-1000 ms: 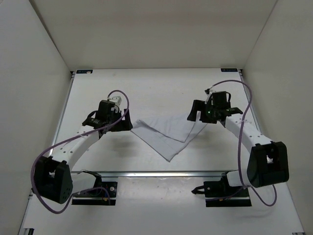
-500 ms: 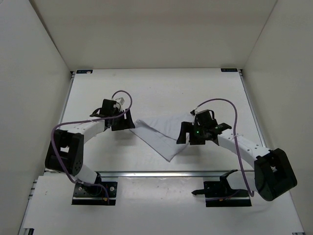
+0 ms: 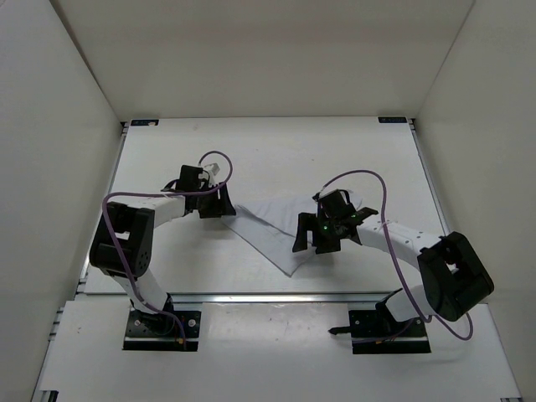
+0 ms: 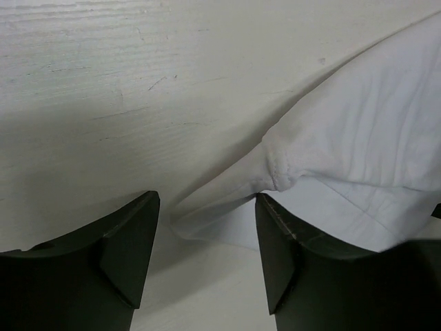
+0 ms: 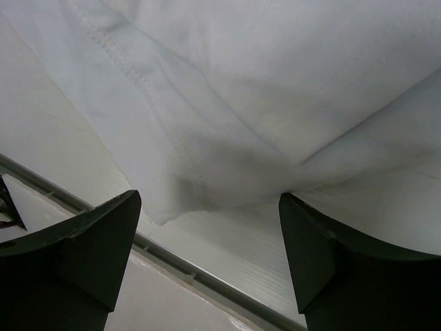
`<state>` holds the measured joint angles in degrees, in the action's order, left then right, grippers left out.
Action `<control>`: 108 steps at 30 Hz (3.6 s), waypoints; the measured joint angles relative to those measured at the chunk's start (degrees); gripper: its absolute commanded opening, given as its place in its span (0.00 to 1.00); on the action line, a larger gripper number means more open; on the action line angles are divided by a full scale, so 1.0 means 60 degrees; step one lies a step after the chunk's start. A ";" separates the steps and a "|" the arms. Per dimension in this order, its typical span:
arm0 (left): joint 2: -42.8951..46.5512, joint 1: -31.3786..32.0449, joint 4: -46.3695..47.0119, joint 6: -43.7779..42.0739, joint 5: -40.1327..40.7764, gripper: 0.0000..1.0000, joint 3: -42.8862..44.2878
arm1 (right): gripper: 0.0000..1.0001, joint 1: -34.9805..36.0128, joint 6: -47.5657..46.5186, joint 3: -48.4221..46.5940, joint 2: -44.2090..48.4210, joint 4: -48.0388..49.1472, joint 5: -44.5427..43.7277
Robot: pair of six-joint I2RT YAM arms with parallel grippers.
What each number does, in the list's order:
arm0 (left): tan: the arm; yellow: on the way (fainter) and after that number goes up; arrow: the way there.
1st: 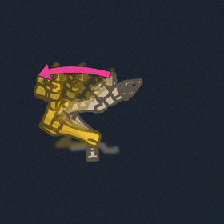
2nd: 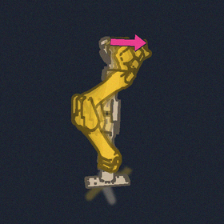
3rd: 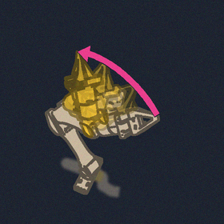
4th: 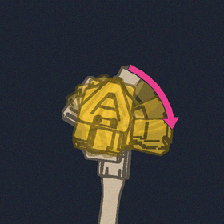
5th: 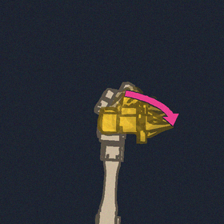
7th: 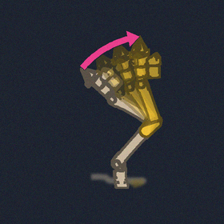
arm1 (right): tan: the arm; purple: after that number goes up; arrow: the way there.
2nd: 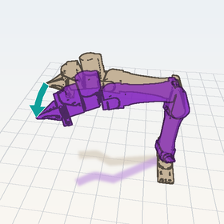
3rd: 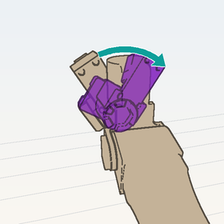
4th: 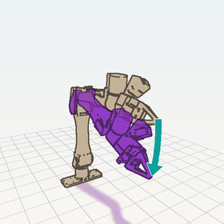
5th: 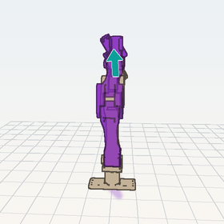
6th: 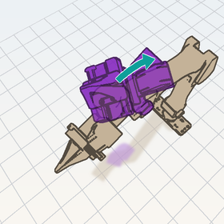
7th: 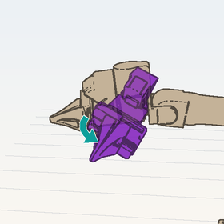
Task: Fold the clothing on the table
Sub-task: Flatten the skirt out
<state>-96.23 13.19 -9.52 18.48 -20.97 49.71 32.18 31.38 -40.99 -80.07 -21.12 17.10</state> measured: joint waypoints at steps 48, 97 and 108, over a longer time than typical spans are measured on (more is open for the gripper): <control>0.0823 0.1851 -0.0124 0.1224 0.0280 0.00 -0.1279 | 0.61 0.0805 0.1734 0.1413 0.1443 -0.1428 0.0823; 0.1137 0.1188 -0.1840 0.1341 0.0004 0.00 0.1202 | 0.00 -0.4269 -0.2164 -0.6710 -0.3071 -0.3355 0.1177; 0.0408 0.0630 -0.1548 0.0270 0.0958 0.00 0.9453 | 0.00 -0.4958 -0.3377 -1.3832 -0.3206 -0.2648 0.1213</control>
<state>-93.78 16.97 -18.81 20.10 -15.22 106.43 2.44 11.11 -123.98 -99.31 -37.01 24.38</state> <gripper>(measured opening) 0.163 0.020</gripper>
